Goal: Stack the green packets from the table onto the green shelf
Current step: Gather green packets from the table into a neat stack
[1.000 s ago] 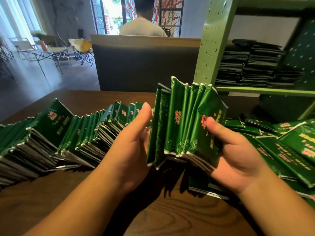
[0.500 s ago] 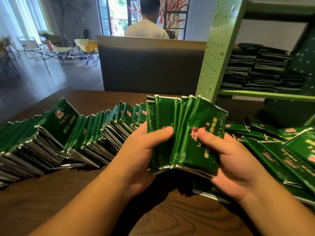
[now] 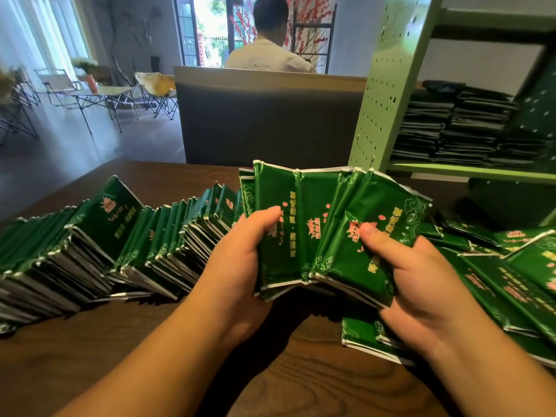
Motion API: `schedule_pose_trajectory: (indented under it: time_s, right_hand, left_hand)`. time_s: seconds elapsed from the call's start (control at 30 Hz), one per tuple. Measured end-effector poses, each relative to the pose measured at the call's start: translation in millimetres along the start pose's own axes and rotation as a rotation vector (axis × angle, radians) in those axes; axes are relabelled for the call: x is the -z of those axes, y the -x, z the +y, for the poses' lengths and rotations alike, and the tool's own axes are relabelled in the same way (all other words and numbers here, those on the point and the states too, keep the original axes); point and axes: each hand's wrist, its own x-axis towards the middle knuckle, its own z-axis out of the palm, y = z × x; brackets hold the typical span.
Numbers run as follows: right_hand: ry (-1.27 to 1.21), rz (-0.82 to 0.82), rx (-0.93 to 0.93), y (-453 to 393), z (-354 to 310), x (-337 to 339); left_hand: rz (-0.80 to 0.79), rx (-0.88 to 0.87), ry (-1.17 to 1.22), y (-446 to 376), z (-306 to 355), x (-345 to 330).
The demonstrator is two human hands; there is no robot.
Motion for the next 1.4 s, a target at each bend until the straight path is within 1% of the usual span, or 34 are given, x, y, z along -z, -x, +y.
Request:
schedule_pose_trajectory:
  time_s: [0.03,0.1,0.17,0.27,0.4,0.47,0.57,0.7,0.77,0.87,1.07,1.23,1.4]
  right_hand:
    - [-0.002,0.018,0.019,2,-1,-2]
    - [-0.005,0.059,0.052,4,0,-6]
    - [0.01,0.109,0.085,7,1,-10]
    - [-0.004,0.106,0.128,11,-1,-13]
    - [0.051,0.113,0.135,10,6,-11]
    - [0.006,0.055,0.115,14,4,-12]
    - [0.032,-0.127,0.032,11,2,-3]
    - [-0.096,-0.361,-0.05,13,1,-3]
    - [-0.141,-0.405,-0.088,11,1,-1]
    - [-0.198,-0.408,-0.105,8,-3,-1]
    - [-0.194,-0.302,-0.083,8,-5,-3]
    - [-0.149,-0.229,-0.056,8,-5,-4]
    - [-0.009,-0.166,-0.032,8,0,-5]
  left_hand:
    - [0.007,-0.041,-0.025,-1,-1,0]
    - [0.022,-0.164,-0.162,1,-4,2]
    - [-0.013,-0.279,-0.286,7,-8,3]
    - [-0.03,-0.423,-0.339,12,-15,6]
    - [-0.058,-0.458,-0.341,10,-17,5]
    - [-0.068,-0.464,-0.35,9,-19,6]
    - [-0.068,-0.422,-0.34,7,-20,10]
    - [-0.101,-0.397,-0.37,9,-22,12]
    - [-0.12,-0.385,-0.356,11,-20,11]
    - [-0.122,-0.292,-0.249,12,-16,10]
    - [-0.11,-0.117,-0.044,11,-14,9]
    - [-0.139,-0.071,0.031,11,-13,10]
    - [-0.206,-0.044,0.036,8,-19,13]
